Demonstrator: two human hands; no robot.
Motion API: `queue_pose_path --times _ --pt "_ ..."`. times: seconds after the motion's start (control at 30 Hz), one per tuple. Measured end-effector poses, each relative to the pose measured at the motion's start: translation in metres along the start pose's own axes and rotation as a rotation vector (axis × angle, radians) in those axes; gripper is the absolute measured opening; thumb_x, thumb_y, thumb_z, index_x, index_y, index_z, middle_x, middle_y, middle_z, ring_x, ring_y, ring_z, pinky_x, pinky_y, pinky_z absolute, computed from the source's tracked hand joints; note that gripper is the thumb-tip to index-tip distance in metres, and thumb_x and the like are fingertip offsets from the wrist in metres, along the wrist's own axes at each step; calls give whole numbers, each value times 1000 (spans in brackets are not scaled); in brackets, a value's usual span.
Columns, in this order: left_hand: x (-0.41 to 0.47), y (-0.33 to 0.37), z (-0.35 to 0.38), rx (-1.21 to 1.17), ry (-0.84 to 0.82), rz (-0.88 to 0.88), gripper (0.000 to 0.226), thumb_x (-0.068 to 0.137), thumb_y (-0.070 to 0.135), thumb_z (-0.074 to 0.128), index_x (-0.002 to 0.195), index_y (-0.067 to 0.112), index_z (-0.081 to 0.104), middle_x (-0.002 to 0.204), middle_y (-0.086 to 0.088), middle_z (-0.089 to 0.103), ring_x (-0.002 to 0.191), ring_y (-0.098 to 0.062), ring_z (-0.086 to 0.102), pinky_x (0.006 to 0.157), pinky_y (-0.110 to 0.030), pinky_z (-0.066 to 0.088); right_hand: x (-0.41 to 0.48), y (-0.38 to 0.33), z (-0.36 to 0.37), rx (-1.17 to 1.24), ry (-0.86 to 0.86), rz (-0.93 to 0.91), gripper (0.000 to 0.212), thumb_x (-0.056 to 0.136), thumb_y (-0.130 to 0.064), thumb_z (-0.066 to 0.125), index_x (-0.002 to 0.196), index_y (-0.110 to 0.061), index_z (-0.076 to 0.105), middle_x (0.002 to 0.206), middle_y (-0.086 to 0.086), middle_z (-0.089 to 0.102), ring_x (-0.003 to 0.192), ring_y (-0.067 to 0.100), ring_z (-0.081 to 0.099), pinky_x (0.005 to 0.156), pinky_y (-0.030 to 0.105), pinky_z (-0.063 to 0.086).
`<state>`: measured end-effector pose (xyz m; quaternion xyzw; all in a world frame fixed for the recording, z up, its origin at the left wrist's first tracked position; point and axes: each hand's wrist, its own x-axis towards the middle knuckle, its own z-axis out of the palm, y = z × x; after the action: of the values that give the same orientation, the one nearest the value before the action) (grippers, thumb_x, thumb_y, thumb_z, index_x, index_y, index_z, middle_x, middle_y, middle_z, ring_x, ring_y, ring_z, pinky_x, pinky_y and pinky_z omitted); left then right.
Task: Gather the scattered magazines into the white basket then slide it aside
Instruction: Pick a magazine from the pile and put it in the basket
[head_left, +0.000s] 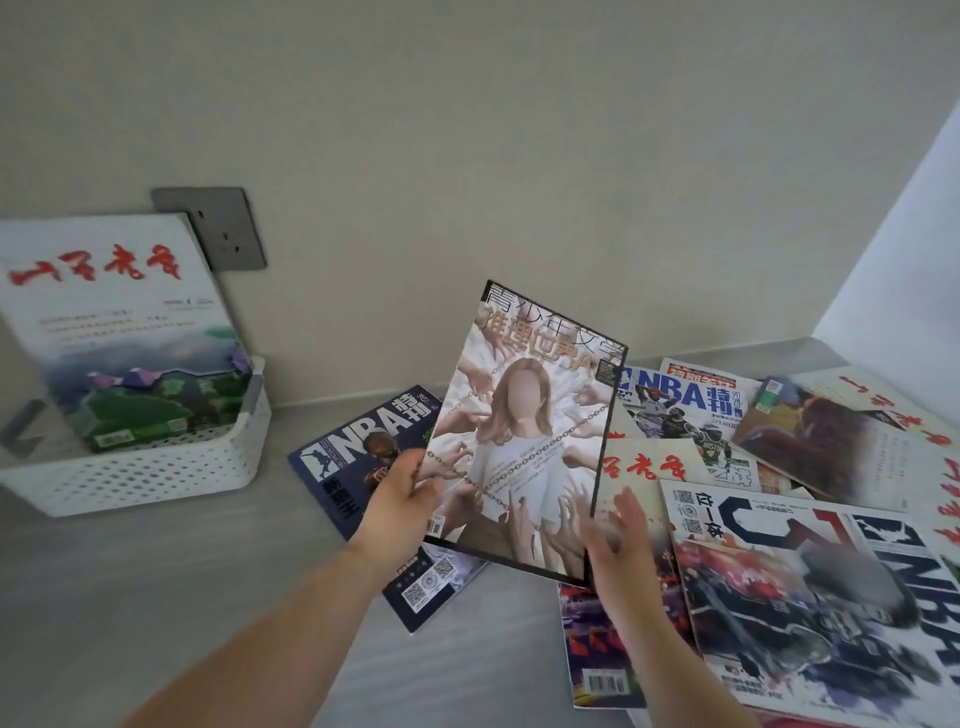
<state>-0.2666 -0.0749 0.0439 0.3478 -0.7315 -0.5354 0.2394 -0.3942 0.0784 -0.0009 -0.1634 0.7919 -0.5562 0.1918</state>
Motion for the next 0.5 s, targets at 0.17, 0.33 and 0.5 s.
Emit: queue_pose_path --times 0.17,0.33,0.5 --pt "-20 14 -58 -36 1 119 19 88 -3 40 99 7 52 91 17 58 90 7 50 75 0 35 -8 -69 24 320 -127 -21 31 83 -9 54 106 -30 58 98 6 64 82 12 60 75 25 48" --pt "-31 5 -137 -39 28 158 29 88 -1 43 106 20 50 94 14 59 93 -1 54 74 -7 41 -24 -120 68 406 -172 -61 26 82 1 53 102 -14 62 90 3 71 87 16 66 75 27 51" --pt "-22 -3 -213 -2 141 172 36 87 -1 45 112 24 50 104 8 62 83 7 64 69 -14 53 -50 -163 137 369 -228 -140 17 80 1 57 88 -13 63 92 9 67 83 18 62 69 25 47"
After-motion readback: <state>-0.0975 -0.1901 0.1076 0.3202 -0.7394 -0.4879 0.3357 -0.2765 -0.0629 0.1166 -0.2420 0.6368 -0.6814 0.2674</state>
